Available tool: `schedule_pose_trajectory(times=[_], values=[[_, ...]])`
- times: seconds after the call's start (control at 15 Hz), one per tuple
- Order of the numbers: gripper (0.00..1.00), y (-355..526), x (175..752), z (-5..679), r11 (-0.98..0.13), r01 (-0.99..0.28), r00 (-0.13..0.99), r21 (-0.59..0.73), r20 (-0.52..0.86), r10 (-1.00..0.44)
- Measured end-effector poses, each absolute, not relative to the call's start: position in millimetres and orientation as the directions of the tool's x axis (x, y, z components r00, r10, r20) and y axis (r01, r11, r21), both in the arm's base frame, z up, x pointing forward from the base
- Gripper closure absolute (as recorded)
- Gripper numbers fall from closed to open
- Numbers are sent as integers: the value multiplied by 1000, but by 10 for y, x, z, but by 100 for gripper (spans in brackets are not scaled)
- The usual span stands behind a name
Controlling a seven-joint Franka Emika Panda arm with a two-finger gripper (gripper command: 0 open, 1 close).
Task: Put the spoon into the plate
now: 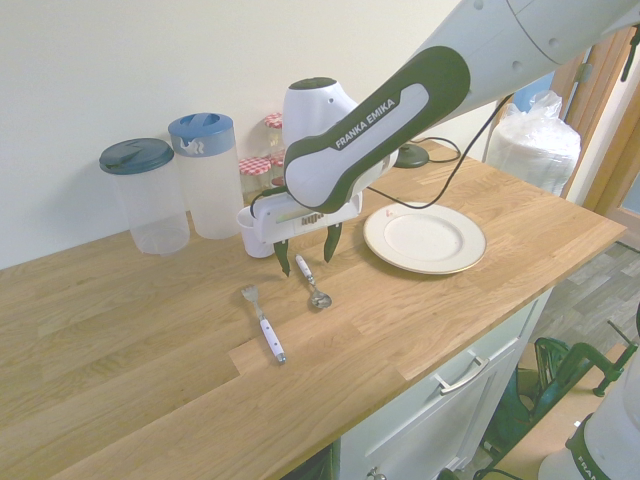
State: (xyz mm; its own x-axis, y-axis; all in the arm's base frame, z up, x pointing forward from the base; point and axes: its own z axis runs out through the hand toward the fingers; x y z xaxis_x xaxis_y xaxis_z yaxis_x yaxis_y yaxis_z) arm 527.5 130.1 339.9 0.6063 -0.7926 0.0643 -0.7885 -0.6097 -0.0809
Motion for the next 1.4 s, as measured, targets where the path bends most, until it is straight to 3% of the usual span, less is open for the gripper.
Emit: schedule_pose_trajectory(times=[1.4], values=[[100, 1338, 5272, 3310, -594, -802, 590, -67, 67, -804]])
